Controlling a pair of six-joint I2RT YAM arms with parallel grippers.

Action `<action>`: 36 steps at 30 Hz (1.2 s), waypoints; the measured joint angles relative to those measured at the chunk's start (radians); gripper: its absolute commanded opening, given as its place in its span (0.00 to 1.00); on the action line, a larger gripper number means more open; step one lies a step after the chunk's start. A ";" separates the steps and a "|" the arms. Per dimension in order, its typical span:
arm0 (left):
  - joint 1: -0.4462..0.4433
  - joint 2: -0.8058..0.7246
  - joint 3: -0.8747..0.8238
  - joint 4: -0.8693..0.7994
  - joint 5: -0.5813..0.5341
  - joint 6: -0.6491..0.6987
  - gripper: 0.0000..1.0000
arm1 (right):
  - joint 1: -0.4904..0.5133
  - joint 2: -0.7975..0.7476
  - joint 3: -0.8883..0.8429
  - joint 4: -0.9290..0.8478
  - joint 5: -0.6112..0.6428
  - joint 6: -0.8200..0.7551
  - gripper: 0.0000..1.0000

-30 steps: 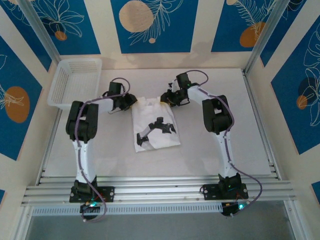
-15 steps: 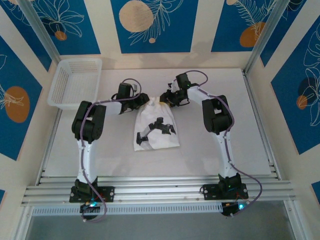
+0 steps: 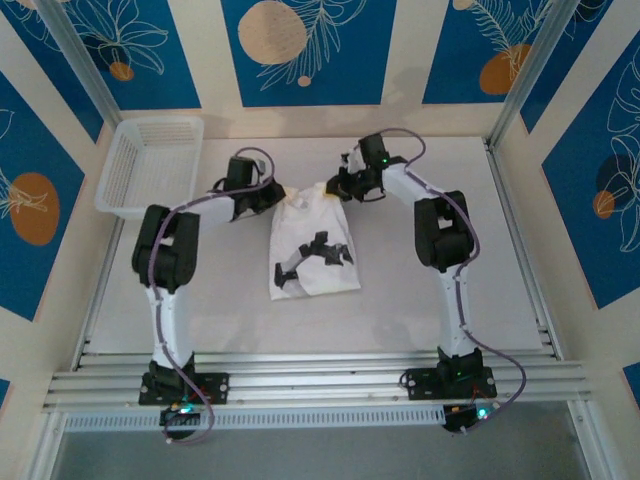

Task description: Fold the inside-out t-shirt

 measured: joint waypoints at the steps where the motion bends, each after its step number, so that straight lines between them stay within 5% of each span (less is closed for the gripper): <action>1: 0.010 -0.053 0.000 -0.003 0.000 0.000 0.00 | -0.003 -0.033 0.021 -0.002 0.000 -0.008 0.00; 6: 0.032 -0.373 -0.020 0.018 -0.005 0.007 0.00 | -0.013 -0.304 0.010 0.068 -0.036 -0.069 0.00; 13: -0.022 -0.767 -0.408 0.097 -0.034 0.014 0.00 | 0.056 -0.758 -0.592 0.441 -0.073 -0.167 0.00; 18: -0.104 -0.785 -0.710 0.008 -0.056 0.013 0.00 | 0.118 -0.735 -1.023 0.576 -0.059 -0.155 0.00; 22: -0.158 -0.785 -0.775 -0.066 -0.055 0.012 0.00 | 0.141 -0.740 -1.255 0.606 -0.017 -0.114 0.00; 28: -0.189 -0.787 -0.727 -0.069 -0.063 0.049 0.00 | 0.175 -0.871 -1.295 0.634 0.043 -0.099 0.00; 36: -0.189 -0.659 -0.582 -0.005 -0.229 0.158 0.00 | 0.090 -0.866 -1.173 0.640 0.151 -0.077 0.00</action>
